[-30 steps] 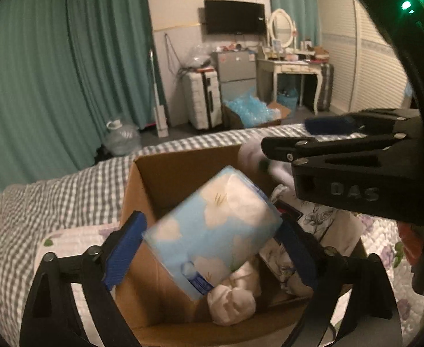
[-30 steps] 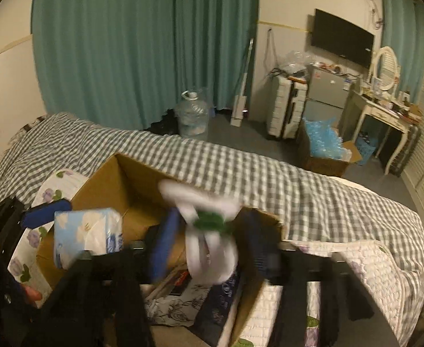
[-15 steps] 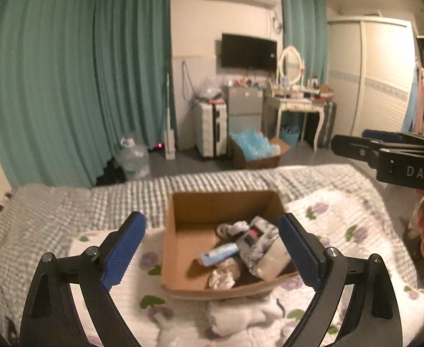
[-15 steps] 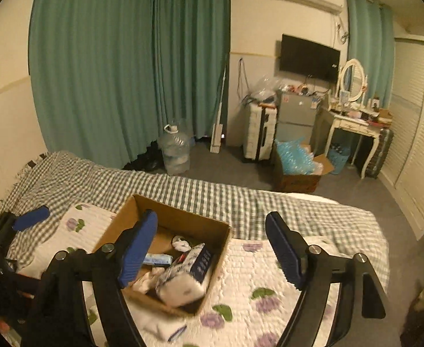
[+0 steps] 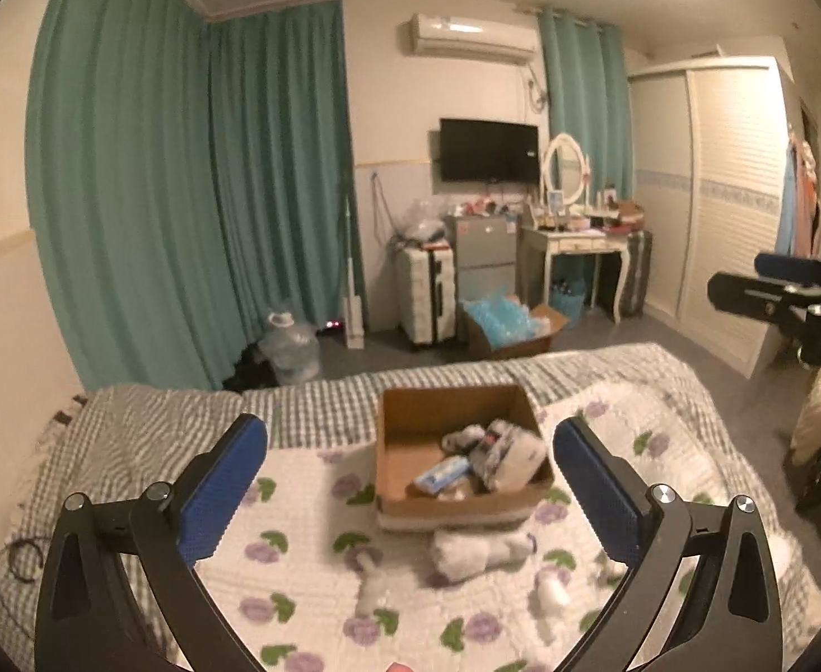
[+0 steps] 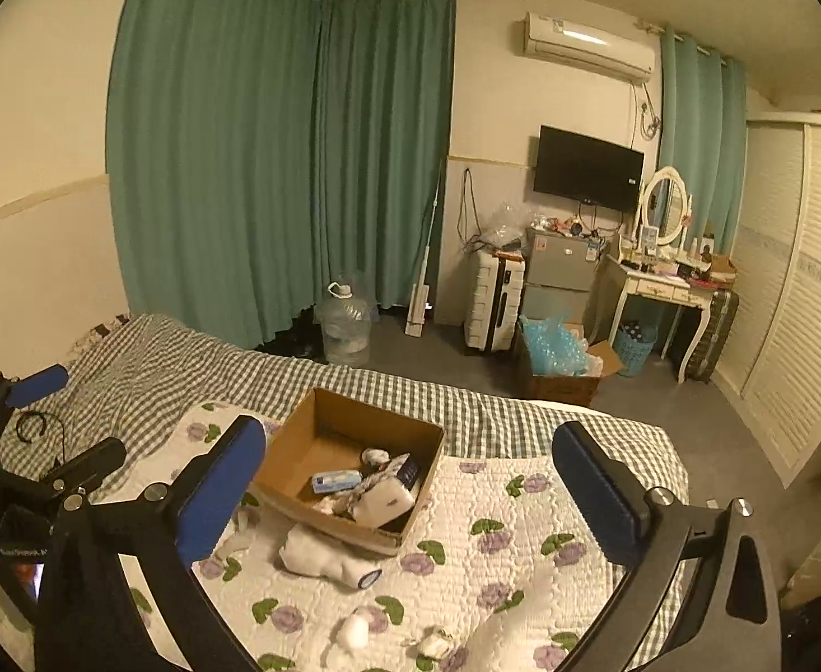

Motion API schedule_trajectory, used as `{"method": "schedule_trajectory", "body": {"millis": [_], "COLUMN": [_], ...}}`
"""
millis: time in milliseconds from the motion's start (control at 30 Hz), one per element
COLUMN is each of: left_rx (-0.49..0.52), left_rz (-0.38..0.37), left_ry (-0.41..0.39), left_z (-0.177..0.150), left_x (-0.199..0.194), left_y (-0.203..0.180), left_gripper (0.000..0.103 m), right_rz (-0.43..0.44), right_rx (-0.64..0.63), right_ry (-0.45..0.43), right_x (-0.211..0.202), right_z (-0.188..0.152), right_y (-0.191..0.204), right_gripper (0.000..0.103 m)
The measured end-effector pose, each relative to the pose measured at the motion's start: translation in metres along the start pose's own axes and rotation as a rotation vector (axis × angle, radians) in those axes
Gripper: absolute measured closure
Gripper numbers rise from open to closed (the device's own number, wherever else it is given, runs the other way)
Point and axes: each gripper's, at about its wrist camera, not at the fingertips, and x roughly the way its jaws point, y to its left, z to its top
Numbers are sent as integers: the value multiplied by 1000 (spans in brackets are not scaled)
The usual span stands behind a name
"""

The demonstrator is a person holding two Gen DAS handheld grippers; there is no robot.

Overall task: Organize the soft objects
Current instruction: 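Withdraw both tools and lower the right tool onto the white cotton roll, then grasp the white cotton roll with the right tool while the left tool grasps the white knit glove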

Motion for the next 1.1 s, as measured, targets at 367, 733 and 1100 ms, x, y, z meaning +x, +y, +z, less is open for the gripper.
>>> {"method": "schedule_trajectory", "body": {"millis": [367, 733, 1100], "left_rx": [37, -63, -140], "left_rz": [33, 60, 23], "left_ry": [94, 260, 364], "left_z": [-102, -196, -251], "left_x": [7, 91, 134], "left_y": [1, 5, 10], "left_gripper": [0, 0, 0], "right_rz": [79, 139, 166], "right_rx": [-2, -5, 7], "right_ry": [159, 385, 520], "right_x": [58, 177, 220], "right_z": [-125, -242, -289], "right_y": [30, 53, 70], "right_gripper": [0, 12, 48]}}
